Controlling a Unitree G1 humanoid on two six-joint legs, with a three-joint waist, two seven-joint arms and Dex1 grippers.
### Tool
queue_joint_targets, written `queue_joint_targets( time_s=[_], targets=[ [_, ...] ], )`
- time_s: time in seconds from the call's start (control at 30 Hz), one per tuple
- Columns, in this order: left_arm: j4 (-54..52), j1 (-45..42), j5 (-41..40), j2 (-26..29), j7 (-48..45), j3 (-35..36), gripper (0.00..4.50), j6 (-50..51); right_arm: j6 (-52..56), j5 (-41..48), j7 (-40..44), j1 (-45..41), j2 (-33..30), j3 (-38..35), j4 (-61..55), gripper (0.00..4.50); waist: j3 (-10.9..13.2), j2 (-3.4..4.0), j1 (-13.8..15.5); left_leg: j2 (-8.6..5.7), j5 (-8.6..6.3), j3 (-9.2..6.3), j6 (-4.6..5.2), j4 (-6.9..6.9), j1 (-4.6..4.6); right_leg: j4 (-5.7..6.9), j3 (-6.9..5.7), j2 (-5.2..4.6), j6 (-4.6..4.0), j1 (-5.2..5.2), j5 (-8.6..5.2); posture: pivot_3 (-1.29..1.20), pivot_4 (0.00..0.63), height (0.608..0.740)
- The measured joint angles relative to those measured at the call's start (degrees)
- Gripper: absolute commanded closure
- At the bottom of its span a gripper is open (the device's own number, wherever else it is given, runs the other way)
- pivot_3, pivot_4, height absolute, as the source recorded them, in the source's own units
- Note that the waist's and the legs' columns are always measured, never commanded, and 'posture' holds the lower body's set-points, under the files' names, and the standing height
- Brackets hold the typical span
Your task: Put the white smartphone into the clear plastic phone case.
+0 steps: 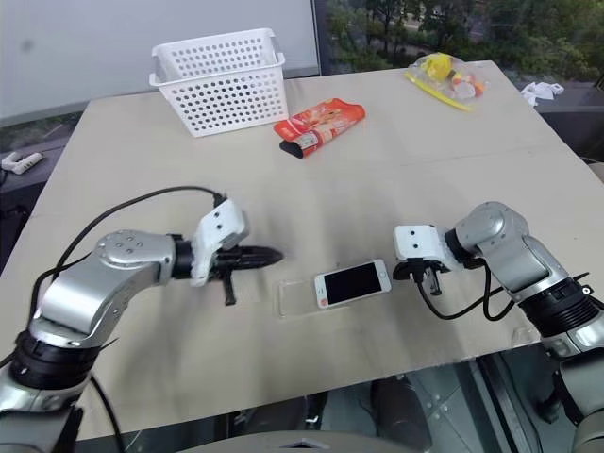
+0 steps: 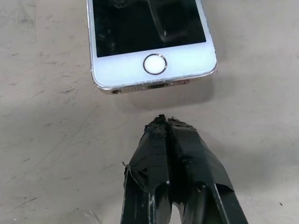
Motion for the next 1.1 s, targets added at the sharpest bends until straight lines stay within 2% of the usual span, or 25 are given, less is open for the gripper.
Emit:
queue_joint_targets(
  time_s=[0.1,0.23,0.37,0.8,1.1],
  targets=[
    [0.4,2.7,0.04,1.89,-1.12,-0.54,4.5,0.0,-0.42,-0.35,0.03,0.0,-0.02,-0.02,0.15,4.47,0.01,0.0,0.2,0.0,-0.01,-0.05,0.01,0.0,0.0,0.0,-0.06,-0.01,-0.01,0.02,0.0,0.0,0.15,0.74],
    [0.52,2.17,1.51,1.47,-1.01,-3.5,4.5,-1.03,-0.45,-0.49,-0.07,-0.12,0.47,-0.04,0.42,4.47,0.01,0.0,0.26,0.0,-0.13,-0.04,0.23,0.04,0.04,0.02,-0.04,0.0,-0.01,0.06,0.0,0.0,0.15,0.74],
    [0.69,2.03,3.1,0.52,-0.24,-6.98,4.5,-2.04,-0.14,-0.43,0.03,-0.11,0.55,-0.03,0.11,4.47,0.01,0.0,0.05,0.0,0.0,-0.03,0.01,0.03,0.03,0.02,-0.03,0.0,-0.01,0.04,0.0,0.0,0.15,0.74],
    [0.1,2.02,4.46,1.54,-0.48,-8.7,4.5,-2.15,3.96,-0.33,-0.01,1.16,1.75,0.28,-4.12,4.47,0.01,0.01,0.06,0.0,-0.05,-0.03,0.09,0.01,0.03,0.02,-0.03,-0.01,-0.01,0.04,0.0,0.0,0.15,0.74],
    [-0.81,-0.13,5.2,-3.08,1.28,-11.61,4.5,-0.06,10.29,-0.74,-2.16,1.74,6.1,2.77,-9.64,4.47,-0.01,0.01,1.16,-0.02,-0.05,-0.04,0.09,0.06,0.03,0.02,-0.05,-0.02,0.0,0.09,0.0,0.0,0.15,0.74]
  ],
)
